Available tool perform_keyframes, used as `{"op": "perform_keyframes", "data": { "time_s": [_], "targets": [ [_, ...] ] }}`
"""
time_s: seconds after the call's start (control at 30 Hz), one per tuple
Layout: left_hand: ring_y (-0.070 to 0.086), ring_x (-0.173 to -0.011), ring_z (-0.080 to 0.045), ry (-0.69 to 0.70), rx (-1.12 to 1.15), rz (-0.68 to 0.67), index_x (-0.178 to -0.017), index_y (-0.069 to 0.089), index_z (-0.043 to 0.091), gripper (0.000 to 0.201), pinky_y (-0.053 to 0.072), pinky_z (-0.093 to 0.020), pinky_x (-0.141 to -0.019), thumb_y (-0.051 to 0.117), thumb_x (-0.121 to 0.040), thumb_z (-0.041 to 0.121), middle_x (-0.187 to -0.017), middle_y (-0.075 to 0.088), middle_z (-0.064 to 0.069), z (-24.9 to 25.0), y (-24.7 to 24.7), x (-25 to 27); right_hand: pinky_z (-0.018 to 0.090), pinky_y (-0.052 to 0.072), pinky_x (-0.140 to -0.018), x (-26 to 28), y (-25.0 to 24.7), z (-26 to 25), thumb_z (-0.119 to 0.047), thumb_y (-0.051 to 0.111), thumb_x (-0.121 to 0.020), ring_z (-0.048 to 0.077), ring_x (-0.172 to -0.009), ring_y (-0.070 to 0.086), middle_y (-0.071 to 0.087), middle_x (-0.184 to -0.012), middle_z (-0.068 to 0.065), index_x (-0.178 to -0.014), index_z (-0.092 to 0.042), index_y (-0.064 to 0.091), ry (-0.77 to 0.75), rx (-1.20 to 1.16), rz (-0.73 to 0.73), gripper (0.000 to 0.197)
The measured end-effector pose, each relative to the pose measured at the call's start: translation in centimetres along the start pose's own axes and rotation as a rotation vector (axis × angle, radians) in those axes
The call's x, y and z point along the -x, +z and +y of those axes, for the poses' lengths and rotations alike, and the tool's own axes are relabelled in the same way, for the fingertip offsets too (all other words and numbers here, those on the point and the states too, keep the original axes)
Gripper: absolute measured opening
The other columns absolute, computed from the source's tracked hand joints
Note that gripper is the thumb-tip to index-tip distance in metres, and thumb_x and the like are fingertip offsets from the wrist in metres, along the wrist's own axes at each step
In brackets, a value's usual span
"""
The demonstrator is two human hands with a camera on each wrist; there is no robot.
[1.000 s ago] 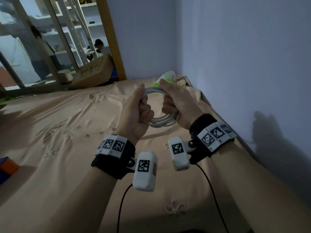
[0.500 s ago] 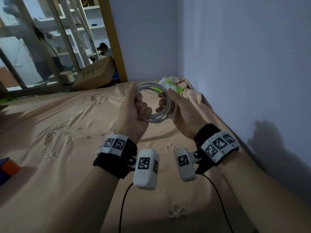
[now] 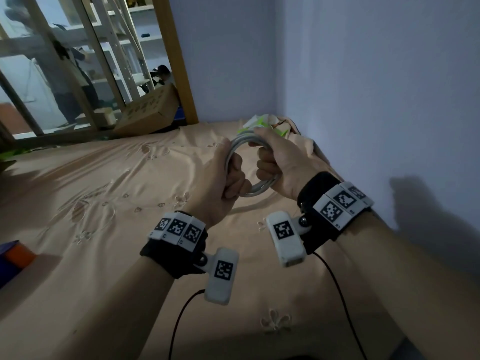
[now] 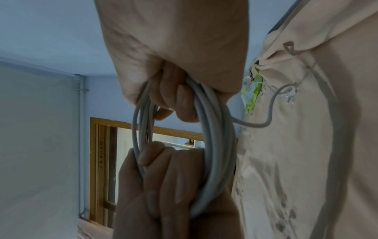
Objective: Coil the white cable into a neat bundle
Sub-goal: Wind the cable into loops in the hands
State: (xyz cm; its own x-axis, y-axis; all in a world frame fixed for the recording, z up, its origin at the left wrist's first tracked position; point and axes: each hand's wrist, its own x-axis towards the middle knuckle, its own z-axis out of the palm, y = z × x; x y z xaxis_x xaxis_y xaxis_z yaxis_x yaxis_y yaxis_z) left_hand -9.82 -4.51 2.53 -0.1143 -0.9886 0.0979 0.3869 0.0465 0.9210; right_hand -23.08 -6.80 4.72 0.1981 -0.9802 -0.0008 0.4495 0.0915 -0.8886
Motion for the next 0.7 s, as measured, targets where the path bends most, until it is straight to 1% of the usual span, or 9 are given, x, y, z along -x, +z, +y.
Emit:
{"op": "perform_keyframes", "data": {
  "time_s": [0.1, 0.17, 0.23, 0.3, 0.37, 0.43, 0.53, 0.6, 0.7],
  "targets": [
    [0.017, -0.032, -0.011, -0.073, -0.057, -0.009, -0.066, 0.046, 0.012, 0.051, 0.019, -0.025, -0.042, 0.041, -0.099, 0.050, -0.041, 0.020, 0.003, 0.3, -0.2, -0.3, 0.021, 0.013, -0.039, 0.0, -0.4, 0.0, -0.021, 0.062, -0.092, 0.008, -0.037, 0.016, 0.024, -0.047, -0.006, -0.069, -0.019, 0.047, -0.037, 0.156, -0.049, 0.027],
    [0.016, -0.032, -0.009, -0.097, -0.111, 0.007, -0.067, 0.046, 0.013, 0.050, 0.014, -0.025, -0.042, 0.043, -0.098, 0.052, -0.041, 0.020, 0.006, 0.6, -0.3, -0.5, 0.021, 0.014, -0.038, 0.1, -0.5, -0.1, -0.020, 0.060, -0.095, 0.008, -0.037, 0.017, 0.026, -0.049, -0.006, -0.073, -0.020, 0.051, -0.052, 0.226, -0.101, 0.023],
    [0.015, -0.032, -0.008, -0.072, -0.096, 0.019, -0.067, 0.045, 0.014, 0.048, 0.010, -0.025, -0.041, 0.045, -0.098, 0.050, -0.040, 0.020, 0.007, 0.7, -0.2, -0.6, 0.021, 0.015, -0.038, 0.2, -0.6, -0.2, -0.023, 0.059, -0.096, 0.007, -0.038, 0.018, 0.025, -0.050, -0.007, -0.079, -0.020, 0.055, -0.065, 0.168, -0.132, 0.019],
    [0.014, -0.032, -0.007, -0.025, -0.017, 0.038, -0.064, 0.043, 0.015, 0.048, 0.009, -0.025, -0.041, 0.046, -0.098, 0.047, -0.040, 0.018, 0.008, 0.7, -0.1, -0.5, 0.020, 0.016, -0.039, 0.2, -0.5, -0.1, -0.033, 0.060, -0.095, 0.005, -0.037, 0.018, 0.026, -0.048, -0.008, -0.087, -0.019, 0.055, -0.067, 0.027, -0.109, 0.018],
    [0.013, -0.031, -0.007, 0.006, 0.049, 0.066, -0.062, 0.042, 0.015, 0.048, 0.009, -0.025, -0.041, 0.046, -0.099, 0.046, -0.038, 0.018, 0.007, 0.4, 0.1, -0.3, 0.020, 0.019, -0.041, 0.2, -0.6, 0.1, -0.045, 0.059, -0.093, 0.005, -0.035, 0.019, 0.028, -0.045, -0.009, -0.094, -0.019, 0.057, -0.054, -0.087, -0.053, 0.026],
    [0.013, -0.031, -0.008, 0.018, 0.091, 0.084, -0.061, 0.042, 0.014, 0.049, 0.011, -0.025, -0.041, 0.045, -0.098, 0.047, -0.037, 0.019, 0.006, -0.1, 0.3, -0.1, 0.021, 0.022, -0.042, 0.2, -0.7, 0.4, -0.049, 0.059, -0.092, 0.006, -0.035, 0.019, 0.030, -0.044, -0.009, -0.094, -0.019, 0.058, -0.057, -0.136, -0.008, 0.030],
    [0.013, -0.032, -0.010, 0.045, 0.138, 0.082, -0.061, 0.041, 0.014, 0.050, 0.013, -0.025, -0.042, 0.045, -0.098, 0.048, -0.037, 0.018, 0.005, -1.0, 0.3, 0.3, 0.021, 0.020, -0.040, 0.3, -0.8, 1.0, -0.046, 0.061, -0.092, 0.007, -0.035, 0.019, 0.029, -0.043, -0.008, -0.088, -0.018, 0.060, -0.057, -0.207, 0.047, 0.028],
    [0.013, -0.034, -0.011, 0.045, 0.098, 0.057, -0.062, 0.041, 0.014, 0.050, 0.013, -0.028, -0.046, 0.043, -0.098, 0.048, -0.039, 0.018, 0.004, -1.4, 0.3, 0.4, 0.022, 0.015, -0.040, 0.1, -0.9, 1.3, -0.039, 0.060, -0.093, 0.007, -0.034, 0.017, 0.026, -0.042, -0.007, -0.076, -0.018, 0.057, -0.074, -0.224, 0.076, 0.028],
    [0.012, -0.038, -0.014, 0.009, -0.048, -0.002, -0.064, 0.042, 0.014, 0.051, 0.015, -0.031, -0.048, 0.041, -0.098, 0.052, -0.044, 0.015, 0.002, -1.2, -0.1, 0.6, 0.022, 0.014, -0.041, -0.1, -1.2, 1.2, -0.030, 0.058, -0.096, 0.010, -0.033, 0.018, 0.025, -0.041, -0.006, -0.063, -0.020, 0.044, -0.122, -0.030, 0.055, 0.037]
  ]
}}
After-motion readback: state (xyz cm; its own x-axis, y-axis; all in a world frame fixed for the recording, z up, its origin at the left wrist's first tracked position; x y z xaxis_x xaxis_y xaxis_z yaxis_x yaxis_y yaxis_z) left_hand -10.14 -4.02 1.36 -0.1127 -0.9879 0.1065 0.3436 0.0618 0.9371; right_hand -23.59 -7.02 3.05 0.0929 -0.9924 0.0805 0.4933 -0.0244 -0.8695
